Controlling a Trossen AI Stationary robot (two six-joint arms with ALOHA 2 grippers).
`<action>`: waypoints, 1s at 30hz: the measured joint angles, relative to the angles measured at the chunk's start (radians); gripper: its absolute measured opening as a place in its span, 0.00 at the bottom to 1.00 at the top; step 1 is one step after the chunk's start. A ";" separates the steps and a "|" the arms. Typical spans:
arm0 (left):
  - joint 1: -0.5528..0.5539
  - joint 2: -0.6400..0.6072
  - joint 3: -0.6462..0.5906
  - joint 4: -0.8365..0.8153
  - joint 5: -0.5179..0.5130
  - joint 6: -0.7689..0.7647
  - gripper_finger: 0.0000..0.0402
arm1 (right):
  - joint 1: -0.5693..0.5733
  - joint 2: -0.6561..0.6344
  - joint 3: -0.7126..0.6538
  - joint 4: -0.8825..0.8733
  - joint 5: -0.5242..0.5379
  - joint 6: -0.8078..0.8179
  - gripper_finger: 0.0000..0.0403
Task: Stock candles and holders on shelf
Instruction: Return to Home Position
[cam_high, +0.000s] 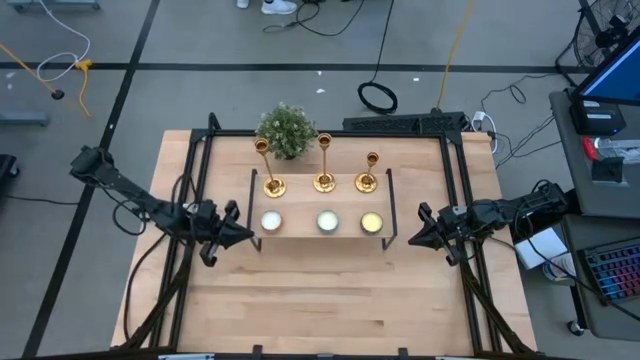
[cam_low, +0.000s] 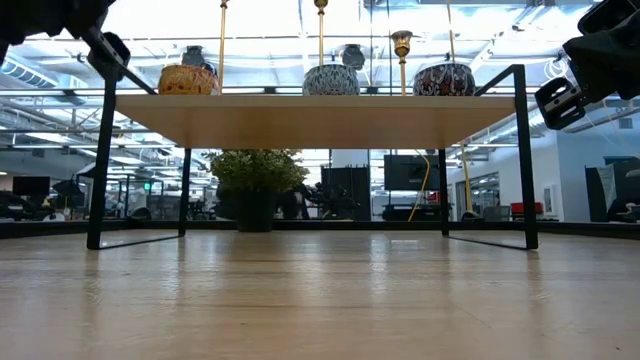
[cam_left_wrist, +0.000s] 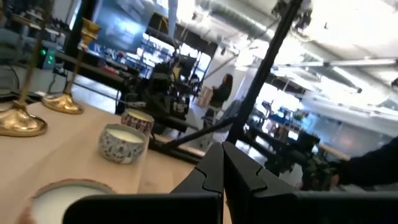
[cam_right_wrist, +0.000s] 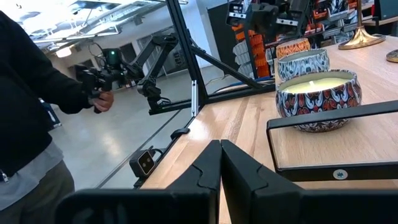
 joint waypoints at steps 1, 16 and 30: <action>0.000 -0.009 -0.013 0.017 -0.007 0.000 0.00 | 0.000 0.000 0.000 0.000 0.000 0.000 0.02; 0.001 -0.235 -0.124 0.049 -0.115 0.103 0.00 | 0.000 0.000 0.000 0.000 0.000 0.000 0.02; 0.111 -0.473 -0.123 -0.293 0.009 0.026 0.00 | 0.000 0.000 0.000 0.000 0.000 -0.004 0.02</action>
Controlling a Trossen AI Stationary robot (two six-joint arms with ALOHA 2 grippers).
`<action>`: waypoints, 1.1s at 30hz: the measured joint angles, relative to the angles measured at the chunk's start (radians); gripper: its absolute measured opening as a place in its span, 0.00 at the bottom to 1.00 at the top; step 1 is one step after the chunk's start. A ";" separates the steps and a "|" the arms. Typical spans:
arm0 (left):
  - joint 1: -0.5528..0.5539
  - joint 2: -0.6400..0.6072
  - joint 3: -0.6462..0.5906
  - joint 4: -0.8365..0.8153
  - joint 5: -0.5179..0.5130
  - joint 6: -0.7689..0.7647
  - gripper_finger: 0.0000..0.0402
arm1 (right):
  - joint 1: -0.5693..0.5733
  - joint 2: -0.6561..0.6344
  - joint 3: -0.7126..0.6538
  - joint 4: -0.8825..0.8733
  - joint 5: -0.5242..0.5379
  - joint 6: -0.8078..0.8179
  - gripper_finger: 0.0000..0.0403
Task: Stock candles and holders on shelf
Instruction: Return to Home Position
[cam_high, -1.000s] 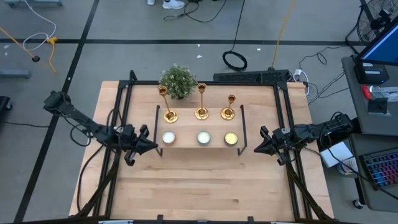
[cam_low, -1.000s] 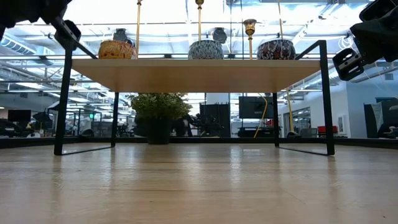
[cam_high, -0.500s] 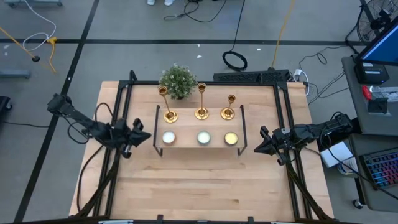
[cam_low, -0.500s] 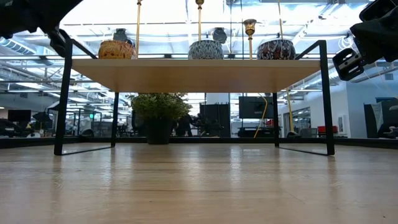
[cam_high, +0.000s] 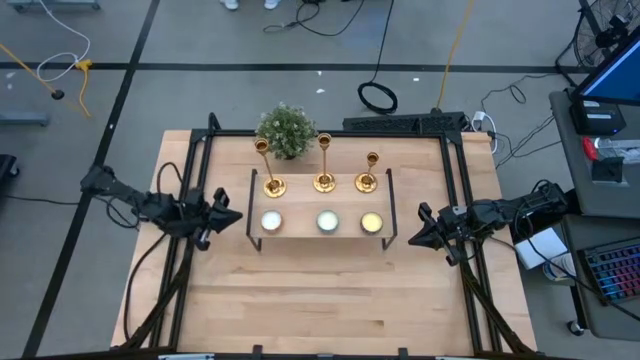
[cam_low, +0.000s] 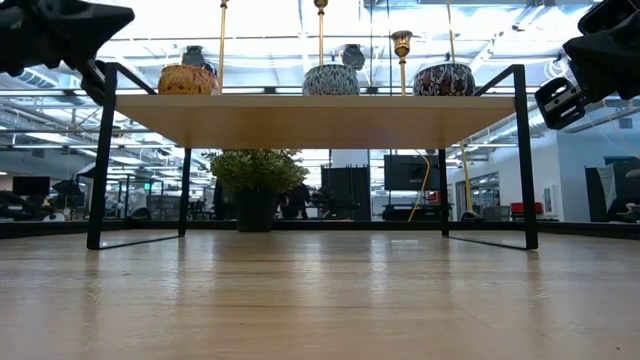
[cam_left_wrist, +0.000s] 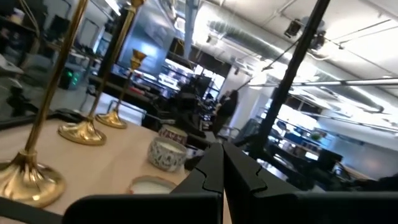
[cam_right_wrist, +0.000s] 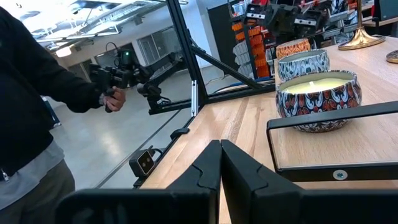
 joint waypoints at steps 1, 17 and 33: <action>0.019 -0.020 0.000 -0.026 0.028 -0.010 0.00 | 0.000 0.000 0.000 0.000 0.000 0.000 0.02; 0.214 -0.181 0.000 -0.358 0.159 -0.115 0.00 | 0.000 0.000 0.000 0.000 0.000 0.000 0.02; 0.214 -0.180 0.002 -0.422 0.028 -0.244 0.04 | 0.000 0.000 0.000 0.000 0.000 0.000 0.02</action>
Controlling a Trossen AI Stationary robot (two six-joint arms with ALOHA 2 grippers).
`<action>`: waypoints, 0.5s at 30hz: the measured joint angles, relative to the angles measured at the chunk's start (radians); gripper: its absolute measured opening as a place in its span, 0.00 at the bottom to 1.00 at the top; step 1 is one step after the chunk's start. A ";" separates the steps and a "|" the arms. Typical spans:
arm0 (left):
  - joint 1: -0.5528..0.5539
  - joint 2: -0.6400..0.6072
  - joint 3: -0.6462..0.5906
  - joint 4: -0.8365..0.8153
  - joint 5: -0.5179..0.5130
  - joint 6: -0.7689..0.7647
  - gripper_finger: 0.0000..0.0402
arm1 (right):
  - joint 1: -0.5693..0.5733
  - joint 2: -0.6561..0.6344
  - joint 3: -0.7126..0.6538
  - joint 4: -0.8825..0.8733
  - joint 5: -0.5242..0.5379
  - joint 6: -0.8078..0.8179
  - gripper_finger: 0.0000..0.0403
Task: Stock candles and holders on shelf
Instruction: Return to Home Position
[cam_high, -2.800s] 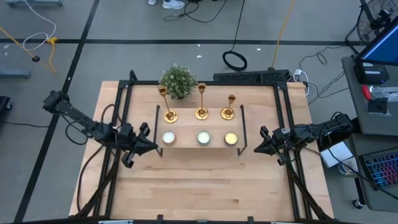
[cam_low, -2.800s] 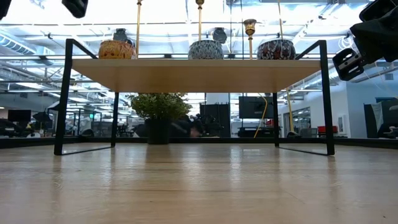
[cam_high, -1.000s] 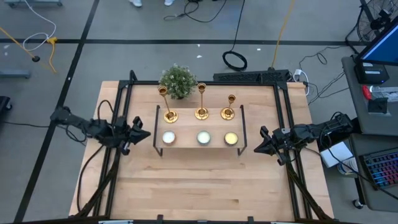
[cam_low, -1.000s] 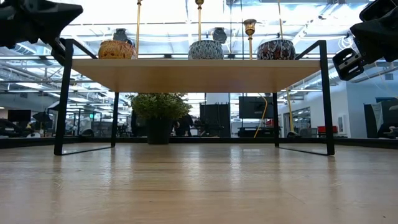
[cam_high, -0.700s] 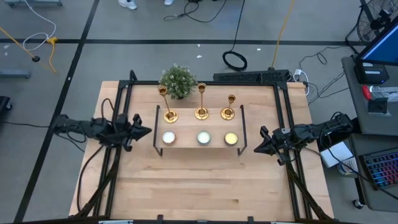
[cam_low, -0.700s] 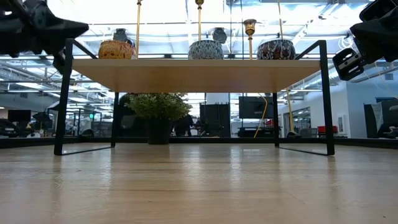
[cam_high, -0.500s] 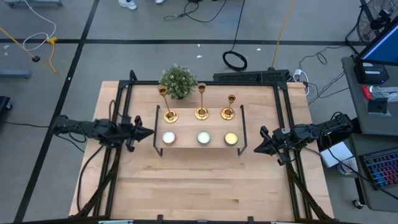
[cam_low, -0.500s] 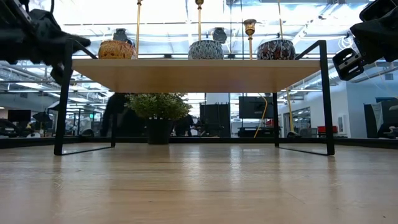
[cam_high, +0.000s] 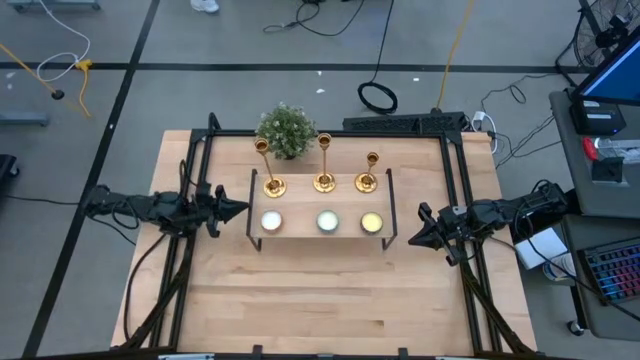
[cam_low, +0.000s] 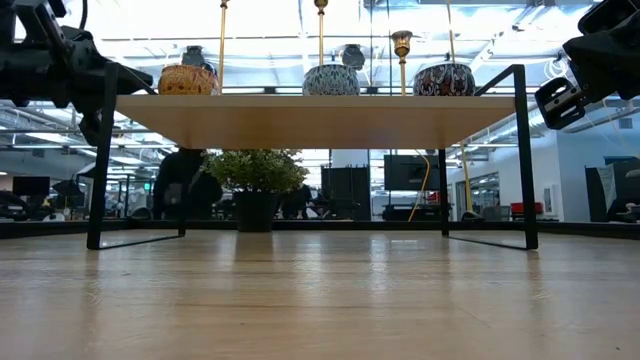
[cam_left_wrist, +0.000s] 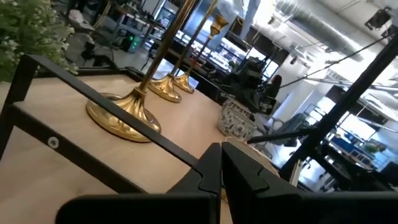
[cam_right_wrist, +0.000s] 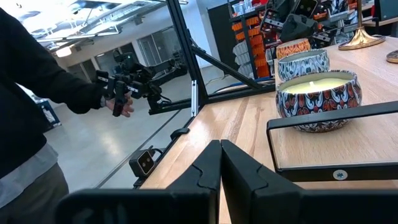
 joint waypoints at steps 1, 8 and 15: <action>0.000 0.000 0.000 0.000 0.000 -0.002 0.04 | 0.000 0.000 0.000 0.000 0.000 0.000 0.02; 0.000 0.000 0.000 0.002 -0.006 0.233 0.01 | 0.000 0.000 0.000 0.000 0.000 0.000 0.02; 0.000 0.000 0.000 0.002 -0.007 0.208 0.04 | 0.000 0.000 0.000 0.000 0.000 0.000 0.02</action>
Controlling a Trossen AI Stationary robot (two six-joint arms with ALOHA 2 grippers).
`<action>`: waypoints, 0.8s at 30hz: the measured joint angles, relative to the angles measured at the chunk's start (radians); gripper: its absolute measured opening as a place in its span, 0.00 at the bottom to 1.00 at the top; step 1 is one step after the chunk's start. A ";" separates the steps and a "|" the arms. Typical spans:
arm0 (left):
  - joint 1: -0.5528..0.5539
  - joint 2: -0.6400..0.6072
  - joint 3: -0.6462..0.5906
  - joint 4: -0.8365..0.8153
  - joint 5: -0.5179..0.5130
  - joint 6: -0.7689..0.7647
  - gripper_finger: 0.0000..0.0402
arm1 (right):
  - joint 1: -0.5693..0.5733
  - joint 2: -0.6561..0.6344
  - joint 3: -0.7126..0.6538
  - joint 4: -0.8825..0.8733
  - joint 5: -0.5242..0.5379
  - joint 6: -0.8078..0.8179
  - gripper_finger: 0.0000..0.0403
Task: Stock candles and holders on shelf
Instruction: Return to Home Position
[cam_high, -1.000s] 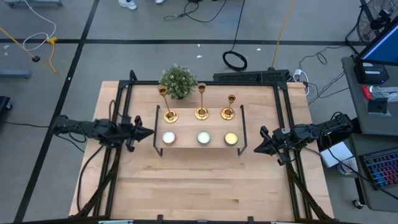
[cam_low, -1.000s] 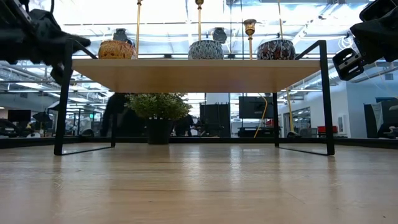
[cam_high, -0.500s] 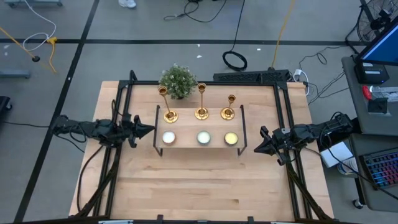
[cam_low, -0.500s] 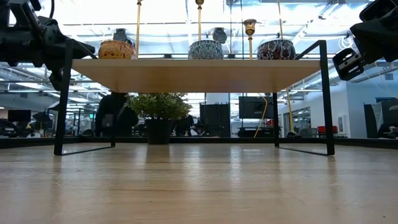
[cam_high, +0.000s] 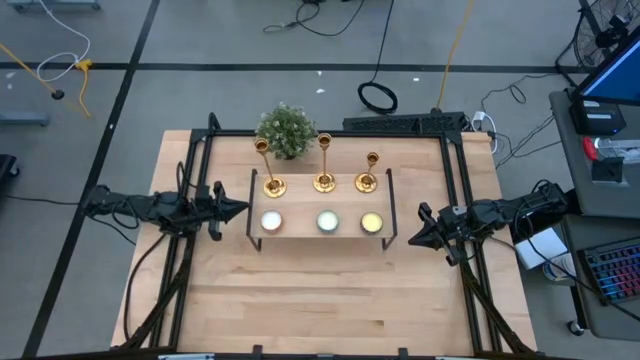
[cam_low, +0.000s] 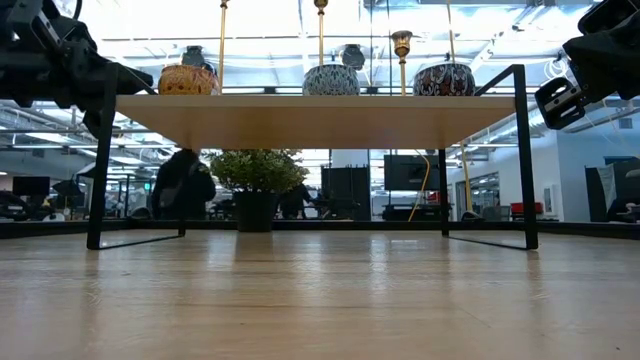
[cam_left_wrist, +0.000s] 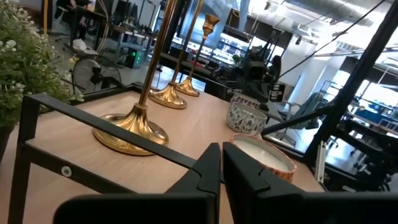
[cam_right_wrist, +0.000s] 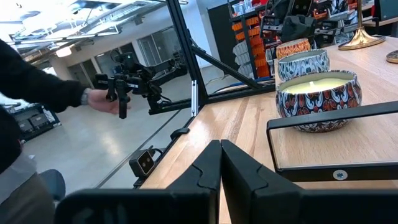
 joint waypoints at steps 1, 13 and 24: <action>0.000 0.000 0.000 0.000 0.000 0.000 0.05 | 0.000 0.000 0.000 0.000 0.000 0.000 0.02; 0.000 0.000 0.000 0.000 0.000 0.004 0.02 | 0.000 0.000 0.000 0.000 0.000 0.000 0.02; 0.000 0.000 0.000 0.000 0.001 0.006 0.06 | 0.000 0.000 0.000 0.000 0.000 0.000 0.02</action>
